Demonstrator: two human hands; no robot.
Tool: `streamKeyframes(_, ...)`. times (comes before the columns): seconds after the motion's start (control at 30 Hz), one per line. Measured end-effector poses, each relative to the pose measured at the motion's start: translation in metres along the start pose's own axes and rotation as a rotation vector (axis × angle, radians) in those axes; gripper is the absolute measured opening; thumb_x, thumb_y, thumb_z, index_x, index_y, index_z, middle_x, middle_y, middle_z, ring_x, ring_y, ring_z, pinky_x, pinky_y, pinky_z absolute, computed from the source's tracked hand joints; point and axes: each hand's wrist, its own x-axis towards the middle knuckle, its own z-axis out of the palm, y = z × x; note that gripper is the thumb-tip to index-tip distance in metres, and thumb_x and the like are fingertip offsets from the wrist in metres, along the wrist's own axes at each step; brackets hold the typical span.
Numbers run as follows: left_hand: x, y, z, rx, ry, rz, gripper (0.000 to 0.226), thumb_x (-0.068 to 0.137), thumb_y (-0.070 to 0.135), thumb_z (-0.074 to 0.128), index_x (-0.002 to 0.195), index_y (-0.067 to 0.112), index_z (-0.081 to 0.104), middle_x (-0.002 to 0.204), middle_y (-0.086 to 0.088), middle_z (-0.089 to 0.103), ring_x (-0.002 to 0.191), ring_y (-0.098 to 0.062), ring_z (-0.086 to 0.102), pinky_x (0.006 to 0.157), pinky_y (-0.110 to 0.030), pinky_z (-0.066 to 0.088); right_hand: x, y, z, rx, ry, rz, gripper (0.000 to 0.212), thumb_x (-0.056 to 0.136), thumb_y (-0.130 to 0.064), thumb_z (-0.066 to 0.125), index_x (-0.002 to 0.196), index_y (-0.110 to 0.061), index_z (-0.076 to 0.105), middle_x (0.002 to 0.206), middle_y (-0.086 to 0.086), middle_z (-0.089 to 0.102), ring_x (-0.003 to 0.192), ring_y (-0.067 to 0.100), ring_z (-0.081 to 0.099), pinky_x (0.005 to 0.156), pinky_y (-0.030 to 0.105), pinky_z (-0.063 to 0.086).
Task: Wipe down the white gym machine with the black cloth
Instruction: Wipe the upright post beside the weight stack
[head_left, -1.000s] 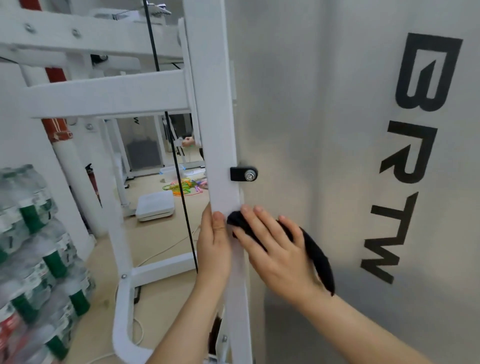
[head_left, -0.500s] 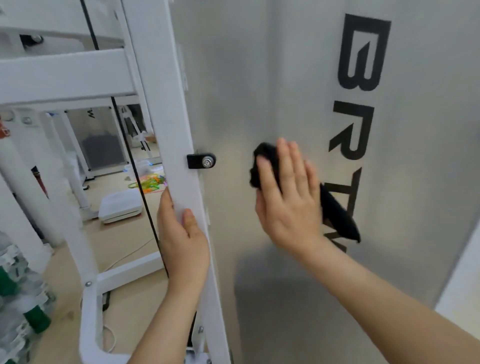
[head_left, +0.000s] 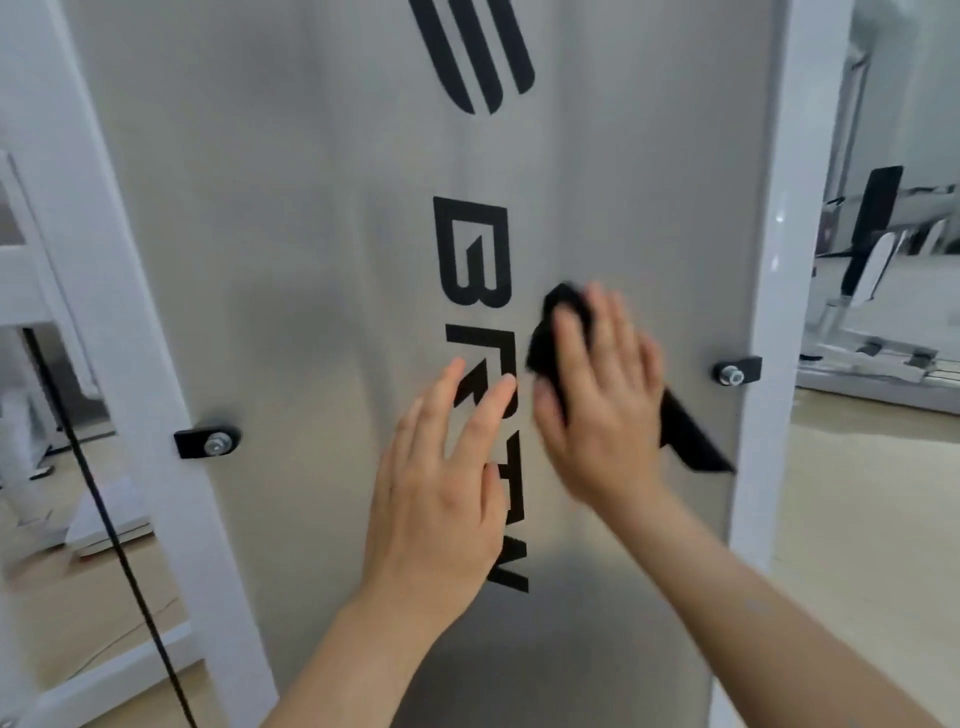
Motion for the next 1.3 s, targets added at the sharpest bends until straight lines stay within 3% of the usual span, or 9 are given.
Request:
streamKeyframes(0.13,0.021,0.023,0.001,-0.054,-0.022,0.066,0.052,0.093,0.020,0.047,0.143,0.032,0.039,0.155,0.000,0.034,0.138,-0.019,0.036,0.104,-0.037,0.041,-0.075,-0.018,0.010,0.221,-0.186,-0.545,0.040,0.098,-0.029,0.048,0.136,-0.015,0.050,0.148,0.008,0.044,0.148,0.025,0.027,0.107,0.047,0.039)
streamKeyframes(0.2,0.029,0.025,0.012,0.085,-0.066,0.105,0.045,0.094,0.027,0.039,0.137,0.028,0.051,0.154,-0.005,0.037,0.140,-0.024,0.034,0.103,-0.046,0.044,-0.066,0.015,0.003,0.151,-0.168,-0.580,0.040,0.090,-0.031,0.063,0.126,-0.014,0.057,0.145,0.008,0.049,0.144,0.024,0.035,0.110,0.045,0.036)
streamKeyframes(0.33,0.042,0.046,0.050,0.266,-0.076,0.312,0.046,0.095,0.027,0.041,0.139,0.022,0.053,0.155,-0.010,0.037,0.144,-0.026,0.032,0.116,-0.049,0.028,-0.055,0.071,-0.014,0.013,-0.041,-0.258,0.052,0.088,-0.031,0.066,0.136,-0.015,0.052,0.150,0.012,0.045,0.141,0.023,0.041,0.111,0.040,0.033)
streamKeyframes(0.6,0.062,0.049,0.109,0.434,0.137,0.554,0.049,0.095,0.020,0.039,0.142,0.026,0.051,0.154,-0.005,0.037,0.143,-0.022,0.034,0.116,-0.049,0.028,-0.109,0.138,-0.031,-0.109,-0.005,0.067,0.050,0.094,-0.028,0.051,0.141,-0.021,0.038,0.147,0.010,0.038,0.127,0.027,0.043,0.098,0.045,0.034)
streamKeyframes(0.77,0.063,0.055,0.112,0.427,0.182,0.561,0.050,0.091,0.018,0.045,0.139,0.026,0.055,0.153,-0.005,0.038,0.143,-0.023,0.035,0.115,-0.049,0.028,-0.061,0.139,-0.027,0.179,0.112,0.360,0.051,0.093,-0.025,0.048,0.142,-0.012,0.040,0.142,0.015,0.034,0.123,0.033,0.039,0.110,0.037,0.030)
streamKeyframes(0.93,0.061,0.072,0.114,0.291,0.146,0.461,0.051,0.086,0.016,0.048,0.135,0.024,0.055,0.150,-0.008,0.042,0.141,-0.026,0.036,0.117,-0.049,0.022,0.042,0.146,-0.035,0.359,0.053,0.333,0.053,0.101,-0.027,0.043,0.150,-0.007,0.035,0.151,0.021,0.032,0.140,0.029,0.034,0.114,0.020,0.023)
streamKeyframes(1.1,0.094,0.132,0.124,-0.065,0.141,0.370,0.030,0.094,0.022,0.049,0.122,0.015,0.057,0.106,-0.008,0.063,0.089,-0.028,0.059,0.074,-0.043,0.050,0.030,0.146,-0.042,0.642,0.013,0.600,0.051,0.104,-0.030,0.038,0.152,-0.014,0.032,0.140,-0.015,0.045,0.120,-0.014,0.045,0.094,0.002,0.030)
streamKeyframes(1.2,0.103,0.136,0.135,-0.030,0.218,0.373,0.019,0.091,0.015,0.056,0.098,0.010,0.072,0.088,-0.008,0.063,0.074,-0.029,0.058,0.063,-0.041,0.050,-0.032,0.146,-0.044,0.735,-0.042,0.821,0.038,0.101,-0.041,0.033,0.121,-0.021,0.060,0.110,-0.014,0.065,0.100,-0.002,0.059,0.088,0.022,0.043)
streamKeyframes(1.3,0.093,0.123,0.143,-0.014,0.251,0.428,0.021,0.089,0.006,0.059,0.103,0.006,0.074,0.092,-0.013,0.065,0.073,-0.030,0.058,0.067,-0.039,0.050,-0.067,0.148,-0.046,0.570,-0.166,0.956,0.042,0.092,-0.057,0.025,0.092,-0.027,0.055,0.103,-0.005,0.051,0.110,0.023,0.050,0.101,0.039,0.038)
